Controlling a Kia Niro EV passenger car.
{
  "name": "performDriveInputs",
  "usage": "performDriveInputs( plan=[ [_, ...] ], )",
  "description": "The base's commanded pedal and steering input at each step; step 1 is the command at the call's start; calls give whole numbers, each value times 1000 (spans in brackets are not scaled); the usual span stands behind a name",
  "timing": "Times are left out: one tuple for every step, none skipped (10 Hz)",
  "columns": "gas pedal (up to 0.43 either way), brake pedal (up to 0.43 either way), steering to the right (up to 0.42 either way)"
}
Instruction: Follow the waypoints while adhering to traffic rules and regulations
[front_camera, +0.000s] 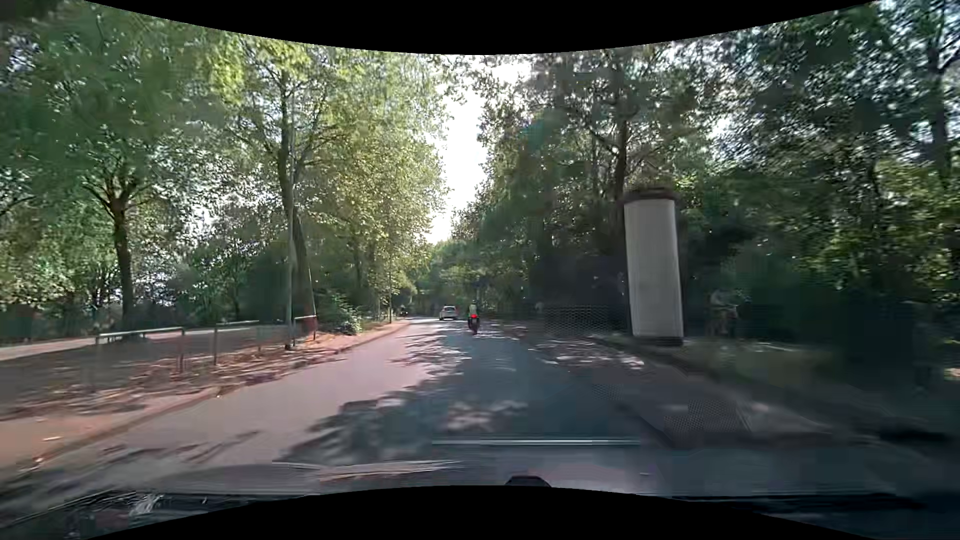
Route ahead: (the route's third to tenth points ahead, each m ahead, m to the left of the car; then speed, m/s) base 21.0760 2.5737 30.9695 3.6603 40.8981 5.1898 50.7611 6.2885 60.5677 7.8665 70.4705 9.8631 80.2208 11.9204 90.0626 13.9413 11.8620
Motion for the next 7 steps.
performDriveInputs(
  plan=[
    [177, 0, -10],
    [177, 0, -10],
    [177, 0, -10],
    [177, 0, -10],
    [177, 0, -10],
    [177, 0, -10],
    [177, 0, -11]
  ],
)
